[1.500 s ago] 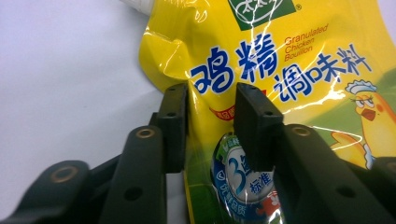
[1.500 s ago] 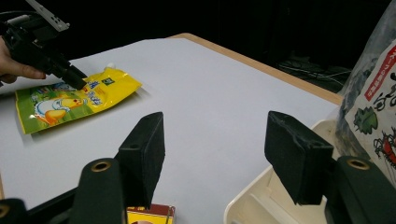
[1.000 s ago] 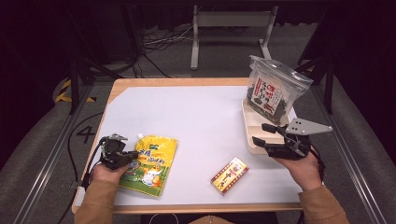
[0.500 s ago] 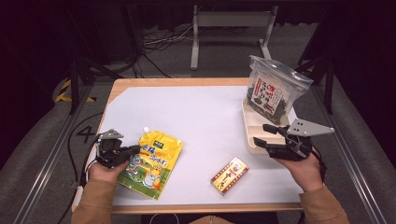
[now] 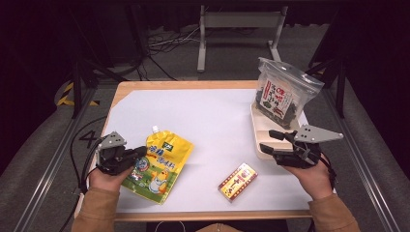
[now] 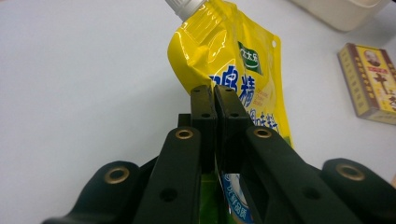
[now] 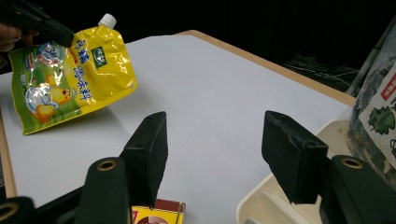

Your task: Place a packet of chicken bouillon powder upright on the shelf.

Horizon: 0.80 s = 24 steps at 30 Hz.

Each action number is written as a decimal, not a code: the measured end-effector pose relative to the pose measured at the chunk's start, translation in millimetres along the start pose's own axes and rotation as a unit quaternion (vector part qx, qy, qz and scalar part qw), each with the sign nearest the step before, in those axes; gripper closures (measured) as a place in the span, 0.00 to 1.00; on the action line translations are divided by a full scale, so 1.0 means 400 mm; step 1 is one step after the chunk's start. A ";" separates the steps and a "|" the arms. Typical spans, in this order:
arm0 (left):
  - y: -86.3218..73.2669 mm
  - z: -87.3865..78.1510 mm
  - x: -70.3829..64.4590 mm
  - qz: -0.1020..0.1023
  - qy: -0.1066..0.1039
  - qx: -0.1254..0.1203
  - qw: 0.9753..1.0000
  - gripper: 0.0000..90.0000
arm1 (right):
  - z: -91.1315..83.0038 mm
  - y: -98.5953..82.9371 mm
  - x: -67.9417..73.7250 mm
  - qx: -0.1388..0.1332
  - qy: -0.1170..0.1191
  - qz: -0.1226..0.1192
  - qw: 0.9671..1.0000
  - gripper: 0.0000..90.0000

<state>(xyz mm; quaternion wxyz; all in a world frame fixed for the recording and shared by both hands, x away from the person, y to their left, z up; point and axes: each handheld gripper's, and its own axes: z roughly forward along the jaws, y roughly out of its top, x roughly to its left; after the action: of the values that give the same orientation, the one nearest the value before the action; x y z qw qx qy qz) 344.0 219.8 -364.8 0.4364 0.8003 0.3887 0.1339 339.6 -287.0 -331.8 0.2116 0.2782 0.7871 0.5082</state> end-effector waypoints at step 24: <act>0.055 -0.051 -0.100 0.054 -0.006 -0.110 0.992 0.97 | 0.076 0.035 0.068 0.008 0.052 -0.022 0.998 0.45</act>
<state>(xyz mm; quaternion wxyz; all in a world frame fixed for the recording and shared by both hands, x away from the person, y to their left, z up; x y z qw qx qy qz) 317.4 195.6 -330.3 0.5162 0.7682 0.3251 0.1942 340.8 -244.1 -332.3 0.1792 0.2361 0.8071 0.5106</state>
